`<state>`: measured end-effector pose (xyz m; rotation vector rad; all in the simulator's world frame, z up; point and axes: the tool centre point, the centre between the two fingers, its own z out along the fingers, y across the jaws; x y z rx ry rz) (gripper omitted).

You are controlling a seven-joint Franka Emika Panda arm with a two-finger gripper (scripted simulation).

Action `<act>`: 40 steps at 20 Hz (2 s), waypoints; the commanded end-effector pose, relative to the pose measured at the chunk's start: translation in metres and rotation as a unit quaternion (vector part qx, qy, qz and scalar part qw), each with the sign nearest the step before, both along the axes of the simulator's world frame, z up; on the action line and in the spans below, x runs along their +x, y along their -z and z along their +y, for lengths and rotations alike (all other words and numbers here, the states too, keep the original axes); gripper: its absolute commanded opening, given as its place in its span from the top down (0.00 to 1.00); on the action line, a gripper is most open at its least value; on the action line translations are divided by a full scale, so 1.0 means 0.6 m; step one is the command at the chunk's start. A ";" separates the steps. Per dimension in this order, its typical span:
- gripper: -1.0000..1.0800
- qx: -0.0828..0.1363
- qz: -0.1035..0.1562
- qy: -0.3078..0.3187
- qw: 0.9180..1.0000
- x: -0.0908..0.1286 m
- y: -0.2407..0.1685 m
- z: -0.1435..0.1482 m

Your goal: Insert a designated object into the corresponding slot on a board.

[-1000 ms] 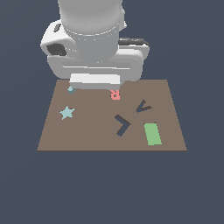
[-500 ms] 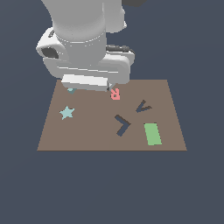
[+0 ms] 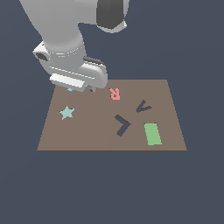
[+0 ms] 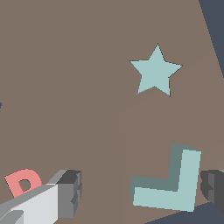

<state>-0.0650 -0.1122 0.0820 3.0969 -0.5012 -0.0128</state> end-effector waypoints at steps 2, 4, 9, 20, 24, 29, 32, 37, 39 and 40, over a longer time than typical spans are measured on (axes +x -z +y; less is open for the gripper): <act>0.04 0.000 -0.002 0.030 1.000 -0.024 0.025 -0.024; 0.04 0.000 -0.003 0.042 0.999 -0.033 0.036 -0.032; 0.04 0.000 -0.004 0.058 0.998 -0.047 0.051 -0.044; 0.04 0.001 -0.004 0.059 0.998 -0.048 0.079 -0.044; 0.04 0.001 -0.004 0.059 0.998 -0.048 0.087 -0.044; 1.00 0.001 -0.004 0.059 0.998 -0.048 0.087 -0.044; 1.00 0.001 -0.004 0.059 0.998 -0.048 0.087 -0.044; 1.00 0.001 -0.004 0.060 0.998 -0.048 0.082 -0.045; 1.00 0.001 -0.004 0.059 0.998 -0.048 0.078 -0.044; 1.00 0.001 -0.004 0.060 0.998 -0.048 0.081 -0.045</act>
